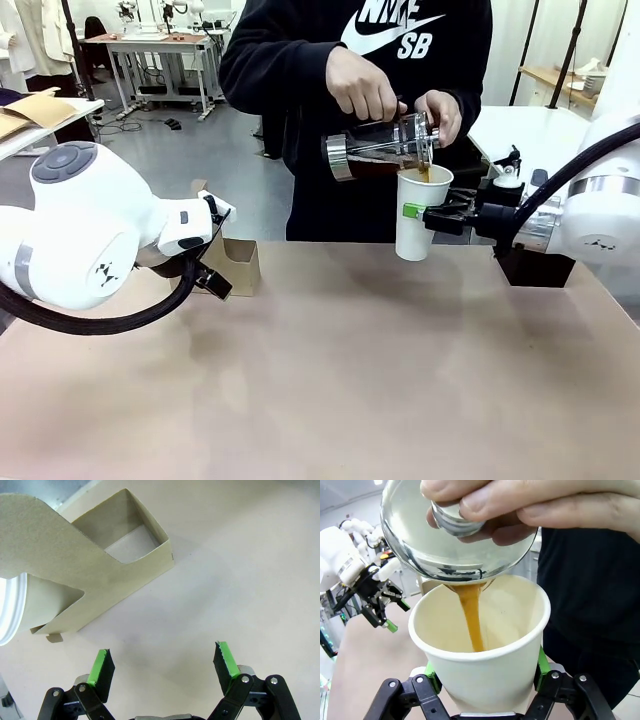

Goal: Pour a drink into a cup and package it in a carrier.
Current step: When a person places the Paper Cup Lid on the 600 ml Paper Cup , lift the 600 ml Paper Cup.

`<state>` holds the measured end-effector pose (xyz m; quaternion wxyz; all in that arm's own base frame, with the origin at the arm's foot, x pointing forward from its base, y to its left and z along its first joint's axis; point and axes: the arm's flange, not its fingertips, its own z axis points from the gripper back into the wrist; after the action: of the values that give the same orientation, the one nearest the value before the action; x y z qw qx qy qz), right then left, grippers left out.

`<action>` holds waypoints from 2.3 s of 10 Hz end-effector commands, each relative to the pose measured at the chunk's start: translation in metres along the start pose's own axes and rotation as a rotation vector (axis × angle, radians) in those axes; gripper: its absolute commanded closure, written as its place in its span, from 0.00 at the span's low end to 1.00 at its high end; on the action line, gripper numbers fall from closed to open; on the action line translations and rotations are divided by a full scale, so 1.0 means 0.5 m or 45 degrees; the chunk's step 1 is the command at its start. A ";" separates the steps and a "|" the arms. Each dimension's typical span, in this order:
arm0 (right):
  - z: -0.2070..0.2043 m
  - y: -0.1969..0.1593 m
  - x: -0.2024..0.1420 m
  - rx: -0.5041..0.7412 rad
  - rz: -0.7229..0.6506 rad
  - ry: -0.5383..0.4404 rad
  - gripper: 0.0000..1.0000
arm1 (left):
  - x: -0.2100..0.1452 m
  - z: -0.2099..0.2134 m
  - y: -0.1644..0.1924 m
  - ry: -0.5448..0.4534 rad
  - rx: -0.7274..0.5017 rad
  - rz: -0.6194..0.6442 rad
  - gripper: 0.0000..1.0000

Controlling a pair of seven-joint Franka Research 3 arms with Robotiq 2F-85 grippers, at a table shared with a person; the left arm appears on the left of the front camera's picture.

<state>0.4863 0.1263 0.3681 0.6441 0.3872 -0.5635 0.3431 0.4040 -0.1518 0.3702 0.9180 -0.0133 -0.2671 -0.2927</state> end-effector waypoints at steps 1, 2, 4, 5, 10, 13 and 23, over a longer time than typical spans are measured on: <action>-0.004 0.002 0.002 -0.001 0.007 0.004 0.20 | -0.001 0.001 0.001 -0.001 -0.001 0.000 0.00; -0.004 0.002 0.002 -0.001 0.007 0.004 0.20 | -0.001 0.001 0.001 -0.001 -0.001 0.000 0.00; -0.004 0.002 0.002 -0.001 0.007 0.004 0.20 | -0.001 0.001 0.001 -0.001 -0.001 0.000 0.00; -0.004 0.002 0.002 -0.001 0.007 0.004 0.20 | -0.001 0.001 0.001 -0.001 -0.001 0.000 0.00; -0.004 0.002 0.002 -0.001 0.007 0.004 0.20 | -0.001 0.001 0.001 -0.001 -0.001 0.000 0.00; -0.004 0.002 0.002 -0.001 0.007 0.004 0.20 | -0.001 0.001 0.001 -0.001 -0.001 0.000 0.00; -0.004 0.002 0.002 -0.001 0.007 0.004 0.20 | -0.001 0.001 0.001 -0.001 -0.001 0.000 0.00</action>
<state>0.4861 0.1262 0.3665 0.6455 0.3872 -0.5623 0.3425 0.4040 -0.1518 0.3702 0.9180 -0.0133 -0.2671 -0.2927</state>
